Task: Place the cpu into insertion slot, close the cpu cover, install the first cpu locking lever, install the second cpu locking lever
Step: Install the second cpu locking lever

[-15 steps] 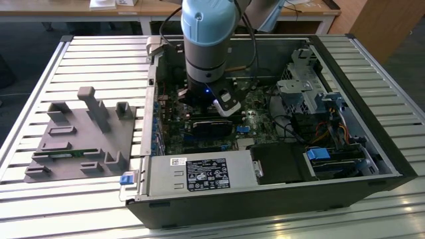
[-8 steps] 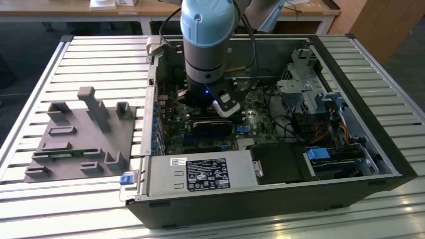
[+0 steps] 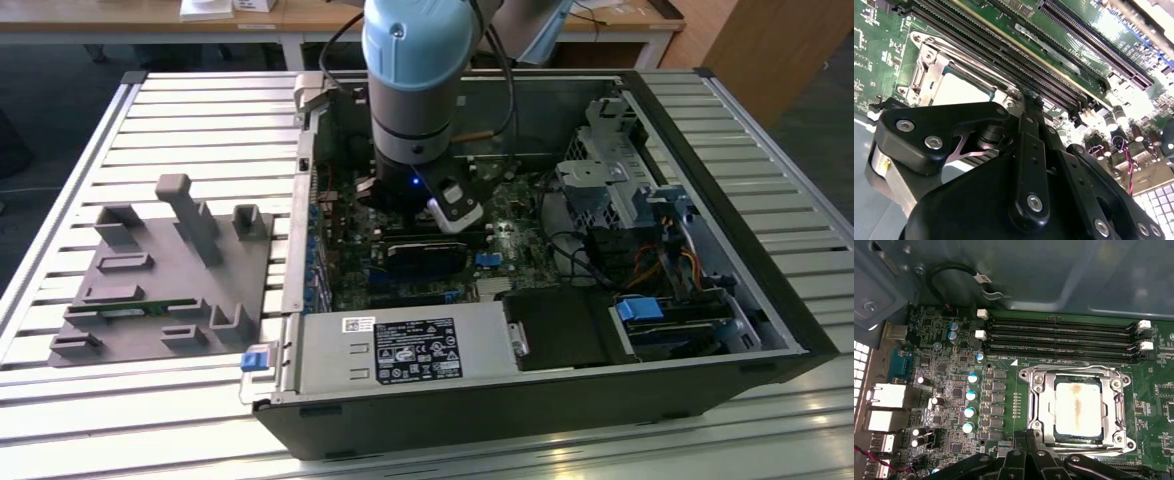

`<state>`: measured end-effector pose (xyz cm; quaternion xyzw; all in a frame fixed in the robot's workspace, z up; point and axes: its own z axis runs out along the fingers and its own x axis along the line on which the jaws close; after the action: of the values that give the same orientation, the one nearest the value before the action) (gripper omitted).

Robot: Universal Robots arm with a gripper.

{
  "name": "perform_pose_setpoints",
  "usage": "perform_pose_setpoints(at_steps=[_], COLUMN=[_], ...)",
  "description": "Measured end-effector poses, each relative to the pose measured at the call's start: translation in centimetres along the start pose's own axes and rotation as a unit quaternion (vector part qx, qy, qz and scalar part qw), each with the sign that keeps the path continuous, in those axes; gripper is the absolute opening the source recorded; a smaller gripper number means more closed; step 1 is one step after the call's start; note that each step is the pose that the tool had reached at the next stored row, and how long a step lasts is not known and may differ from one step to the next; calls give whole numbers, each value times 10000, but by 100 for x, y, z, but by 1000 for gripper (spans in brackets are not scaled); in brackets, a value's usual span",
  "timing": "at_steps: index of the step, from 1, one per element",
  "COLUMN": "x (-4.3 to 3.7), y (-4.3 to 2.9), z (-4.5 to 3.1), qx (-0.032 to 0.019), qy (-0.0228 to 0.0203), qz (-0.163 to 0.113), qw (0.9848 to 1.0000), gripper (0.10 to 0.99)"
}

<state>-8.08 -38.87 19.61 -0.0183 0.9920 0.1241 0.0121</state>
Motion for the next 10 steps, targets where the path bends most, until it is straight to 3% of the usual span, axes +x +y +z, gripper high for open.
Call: perform_pose_setpoints(at_steps=[10], x=[-4], y=[46], z=[-120], qx=[0], qy=[-1], qz=[0], qw=[10000], gripper=[106])
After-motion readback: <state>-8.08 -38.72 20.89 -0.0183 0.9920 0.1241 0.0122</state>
